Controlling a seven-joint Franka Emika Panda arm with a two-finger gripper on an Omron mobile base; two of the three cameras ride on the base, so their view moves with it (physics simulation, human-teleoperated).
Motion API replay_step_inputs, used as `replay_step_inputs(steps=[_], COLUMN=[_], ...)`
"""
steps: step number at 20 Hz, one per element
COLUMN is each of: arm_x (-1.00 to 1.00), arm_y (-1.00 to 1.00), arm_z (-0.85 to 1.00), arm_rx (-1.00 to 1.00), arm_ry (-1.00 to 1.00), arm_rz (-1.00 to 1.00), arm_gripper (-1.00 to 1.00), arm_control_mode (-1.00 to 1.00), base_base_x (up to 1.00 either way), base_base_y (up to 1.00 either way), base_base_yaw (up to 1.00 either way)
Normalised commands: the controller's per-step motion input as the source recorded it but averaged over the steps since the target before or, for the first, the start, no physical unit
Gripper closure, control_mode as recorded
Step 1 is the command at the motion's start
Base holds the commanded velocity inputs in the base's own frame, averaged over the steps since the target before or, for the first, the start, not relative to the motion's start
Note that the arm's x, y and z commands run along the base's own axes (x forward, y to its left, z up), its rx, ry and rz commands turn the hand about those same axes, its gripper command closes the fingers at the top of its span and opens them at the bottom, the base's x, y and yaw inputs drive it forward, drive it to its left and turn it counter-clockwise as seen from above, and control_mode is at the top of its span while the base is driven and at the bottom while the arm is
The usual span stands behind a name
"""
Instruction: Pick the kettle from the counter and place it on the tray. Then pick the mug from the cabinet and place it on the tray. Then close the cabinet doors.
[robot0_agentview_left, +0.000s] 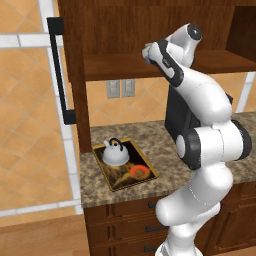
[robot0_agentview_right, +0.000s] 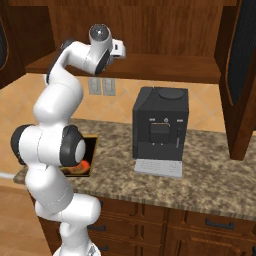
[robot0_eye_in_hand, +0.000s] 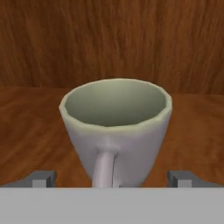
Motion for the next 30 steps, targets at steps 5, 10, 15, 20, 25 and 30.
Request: replay_step_inputs(steps=[5,10,15,20,25,30], arm_x=[0.17,-0.05,-0.17,0.05,0.08,-0.05], arm_y=[0.00,0.00,0.00,0.00,0.00,0.00], arm_z=[-0.04,-0.07,-0.10,0.00,0.00,0.00], arm_rx=[0.00,0.00,0.00,0.00,0.00,0.00], arm_ry=[0.03,0.00,-0.01,-0.04,-0.02,-0.09], arm_rz=[0.00,-0.03,-0.01,-0.03,-0.02,0.00], arm_gripper=[-1.00,-1.00,-1.00,-1.00,1.00,1.00], arm_control_mode=[-1.00,-1.00,-1.00,-1.00,-1.00,-1.00], base_base_x=[0.00,0.00,0.00,0.00,0.00,0.00], base_base_y=[0.00,0.00,0.00,0.00,0.00,0.00], base_base_yaw=[0.00,0.00,0.00,0.00,0.00,0.00])
